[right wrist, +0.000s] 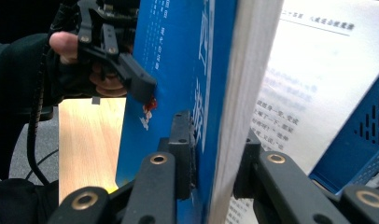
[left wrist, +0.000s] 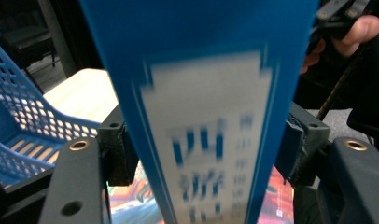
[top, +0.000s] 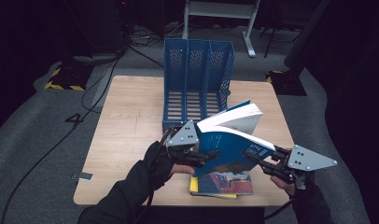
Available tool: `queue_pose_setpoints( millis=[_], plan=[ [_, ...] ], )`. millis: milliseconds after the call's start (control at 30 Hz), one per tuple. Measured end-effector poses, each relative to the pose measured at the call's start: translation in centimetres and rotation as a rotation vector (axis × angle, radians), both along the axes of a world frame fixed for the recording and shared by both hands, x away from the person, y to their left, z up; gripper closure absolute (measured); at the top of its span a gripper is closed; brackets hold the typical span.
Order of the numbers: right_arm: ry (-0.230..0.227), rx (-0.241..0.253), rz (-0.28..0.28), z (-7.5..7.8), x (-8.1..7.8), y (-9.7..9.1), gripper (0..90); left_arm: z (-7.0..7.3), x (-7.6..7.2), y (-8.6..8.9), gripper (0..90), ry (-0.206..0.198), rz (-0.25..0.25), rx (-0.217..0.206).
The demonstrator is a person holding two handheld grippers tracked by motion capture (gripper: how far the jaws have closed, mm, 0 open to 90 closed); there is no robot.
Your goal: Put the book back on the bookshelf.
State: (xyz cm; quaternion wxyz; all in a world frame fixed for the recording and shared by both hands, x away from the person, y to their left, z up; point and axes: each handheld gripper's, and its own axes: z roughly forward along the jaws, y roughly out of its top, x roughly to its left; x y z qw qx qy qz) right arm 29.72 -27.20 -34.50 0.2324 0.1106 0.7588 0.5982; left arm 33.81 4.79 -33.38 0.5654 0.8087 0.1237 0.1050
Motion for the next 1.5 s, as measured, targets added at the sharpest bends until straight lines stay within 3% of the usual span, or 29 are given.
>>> queue_pose_setpoints(
  millis=[200,433,667,833,900,1000,1133,1267,1400,1433,1500],
  plan=[
    [-0.003,-0.003,-0.021,-0.2,0.0,-0.3,73.2,2.0,0.2,-0.5,45.0,-0.023,-0.01,-0.014],
    [0.001,0.002,-0.036,-0.4,0.0,-0.5,68.3,3.7,-0.1,-1.7,48.3,-0.049,-0.047,0.027],
    [0.01,0.006,-0.081,-0.8,0.0,-1.0,61.8,4.0,-0.2,-2.2,50.7,-0.044,-0.052,0.033],
    [0.02,0.001,-0.125,-1.0,0.0,-2.0,54.6,3.9,0.1,-2.0,51.5,-0.044,-0.023,0.023],
    [0.029,0.002,-0.148,-1.3,0.0,-2.8,50.6,3.9,0.1,-2.1,56.8,-0.051,-0.009,0.029],
    [0.071,0.005,-0.198,-1.9,0.2,-4.4,44.6,3.8,0.1,-2.0,57.9,-0.047,-0.011,0.022],
    [0.103,-0.069,-0.304,-3.7,1.0,-6.3,40.2,3.8,0.0,-2.0,58.4,-0.049,-0.013,0.021],
    [0.252,-0.104,-0.398,-6.5,2.8,-8.4,34.7,3.8,-0.1,-2.0,58.6,-0.049,-0.013,0.017],
    [0.32,-0.148,-0.499,-9.3,4.2,-9.8,30.3,3.7,0.0,-1.9,58.8,-0.046,-0.012,0.011],
    [0.332,-0.185,-0.533,-10.2,4.6,-10.2,30.0,3.7,0.0,-1.9,58.9,-0.045,-0.012,0.009],
    [0.365,-0.195,-0.558,-11.2,5.1,-10.7,29.3,3.7,0.0,-1.9,59.0,-0.045,-0.013,0.005]
  ],
)
